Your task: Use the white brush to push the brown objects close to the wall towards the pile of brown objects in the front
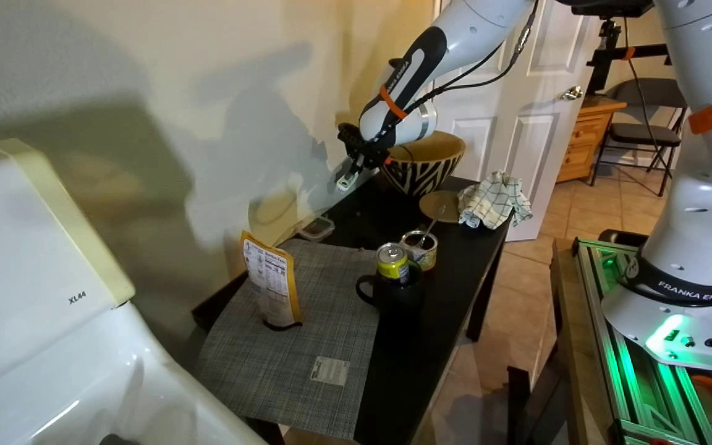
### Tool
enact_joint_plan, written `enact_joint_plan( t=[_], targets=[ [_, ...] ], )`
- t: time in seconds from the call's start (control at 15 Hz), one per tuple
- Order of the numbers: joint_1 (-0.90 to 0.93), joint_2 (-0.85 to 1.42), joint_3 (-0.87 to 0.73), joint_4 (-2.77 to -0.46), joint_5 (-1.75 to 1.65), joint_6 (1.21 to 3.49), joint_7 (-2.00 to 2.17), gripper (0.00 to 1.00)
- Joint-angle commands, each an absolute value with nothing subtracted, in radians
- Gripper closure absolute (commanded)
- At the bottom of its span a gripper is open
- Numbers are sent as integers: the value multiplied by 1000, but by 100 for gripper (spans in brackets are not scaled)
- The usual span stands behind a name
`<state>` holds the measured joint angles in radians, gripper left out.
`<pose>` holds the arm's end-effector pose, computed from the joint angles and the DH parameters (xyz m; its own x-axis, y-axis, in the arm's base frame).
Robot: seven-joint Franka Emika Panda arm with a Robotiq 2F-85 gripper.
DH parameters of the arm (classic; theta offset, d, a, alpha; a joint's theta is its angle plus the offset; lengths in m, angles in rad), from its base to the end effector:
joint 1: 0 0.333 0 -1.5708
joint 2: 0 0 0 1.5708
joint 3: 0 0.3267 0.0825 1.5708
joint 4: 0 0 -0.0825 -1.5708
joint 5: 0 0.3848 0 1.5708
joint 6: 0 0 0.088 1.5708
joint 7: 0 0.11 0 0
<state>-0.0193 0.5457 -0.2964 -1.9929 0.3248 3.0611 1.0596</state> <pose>0.6212 -0.2126 0.2630 -0.0944 -0.9702 0.2232 -0.8767 -0.0252 -0.4803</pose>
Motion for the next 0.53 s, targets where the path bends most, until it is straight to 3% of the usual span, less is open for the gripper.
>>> enact_joint_plan(
  t=[0.0, 0.47],
  targets=[
    [-22, 543, -296, -2003, 340, 3068, 1064, 94],
    [-12, 678, -273, -1872, 334, 3038, 1072, 94]
  ],
)
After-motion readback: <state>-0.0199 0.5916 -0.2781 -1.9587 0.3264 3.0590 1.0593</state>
